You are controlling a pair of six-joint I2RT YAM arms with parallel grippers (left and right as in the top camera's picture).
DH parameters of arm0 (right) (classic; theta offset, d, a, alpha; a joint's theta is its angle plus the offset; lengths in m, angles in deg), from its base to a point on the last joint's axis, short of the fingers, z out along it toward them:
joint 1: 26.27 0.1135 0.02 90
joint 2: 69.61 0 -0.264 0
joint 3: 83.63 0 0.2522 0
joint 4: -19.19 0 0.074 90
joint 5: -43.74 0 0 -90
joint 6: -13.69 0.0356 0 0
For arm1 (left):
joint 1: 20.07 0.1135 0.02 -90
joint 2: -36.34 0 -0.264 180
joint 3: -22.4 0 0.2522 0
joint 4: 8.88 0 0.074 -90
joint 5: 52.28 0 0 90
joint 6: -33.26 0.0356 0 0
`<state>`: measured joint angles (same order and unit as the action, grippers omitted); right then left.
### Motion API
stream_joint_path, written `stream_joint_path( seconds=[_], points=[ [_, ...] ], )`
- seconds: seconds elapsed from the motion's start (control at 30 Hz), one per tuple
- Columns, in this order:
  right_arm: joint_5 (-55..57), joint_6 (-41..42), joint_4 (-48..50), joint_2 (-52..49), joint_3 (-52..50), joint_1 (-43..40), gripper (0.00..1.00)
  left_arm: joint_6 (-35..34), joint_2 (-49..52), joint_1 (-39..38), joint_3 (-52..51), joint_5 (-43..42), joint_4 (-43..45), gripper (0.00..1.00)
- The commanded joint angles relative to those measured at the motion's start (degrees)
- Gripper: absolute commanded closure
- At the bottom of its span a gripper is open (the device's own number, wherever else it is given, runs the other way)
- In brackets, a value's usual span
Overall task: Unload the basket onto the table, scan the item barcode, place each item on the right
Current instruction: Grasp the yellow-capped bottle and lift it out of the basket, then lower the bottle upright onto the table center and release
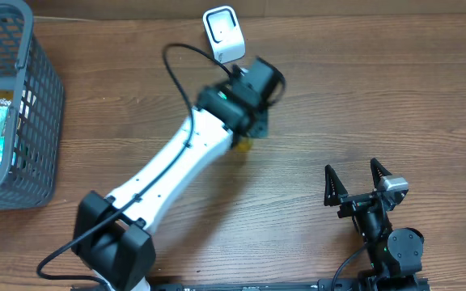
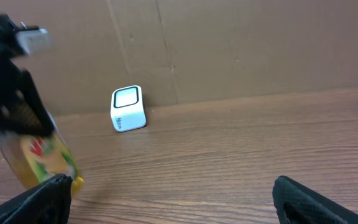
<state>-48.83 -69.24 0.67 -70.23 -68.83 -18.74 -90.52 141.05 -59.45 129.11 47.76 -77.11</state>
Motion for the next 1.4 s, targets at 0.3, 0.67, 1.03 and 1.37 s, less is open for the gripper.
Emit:
stream_joint_path(
  seconds=[0.3, 0.67, 1.03, 1.37],
  points=[
    [0.3, 0.2, 0.1, 0.5, -0.6, -0.3, 0.00, -11.3, -0.4, -8.3, -8.9, 5.4, 11.7, 0.71],
    [0.3, 0.2, 0.1, 0.5, -0.6, -0.3, 0.00, -11.2, 2.1, -10.2, -8.9, 5.4, 14.3, 0.72],
    [0.3, 0.2, 0.1, 0.5, -0.6, -0.3, 0.00, -11.0, 3.8, -10.2, -8.9, 3.4, 15.7, 0.55],
    [0.3, 0.2, 0.1, 0.5, -0.6, -0.3, 0.00, -7.9, 3.7, -10.1, -8.8, 0.8, 15.8, 0.00]
  ],
)
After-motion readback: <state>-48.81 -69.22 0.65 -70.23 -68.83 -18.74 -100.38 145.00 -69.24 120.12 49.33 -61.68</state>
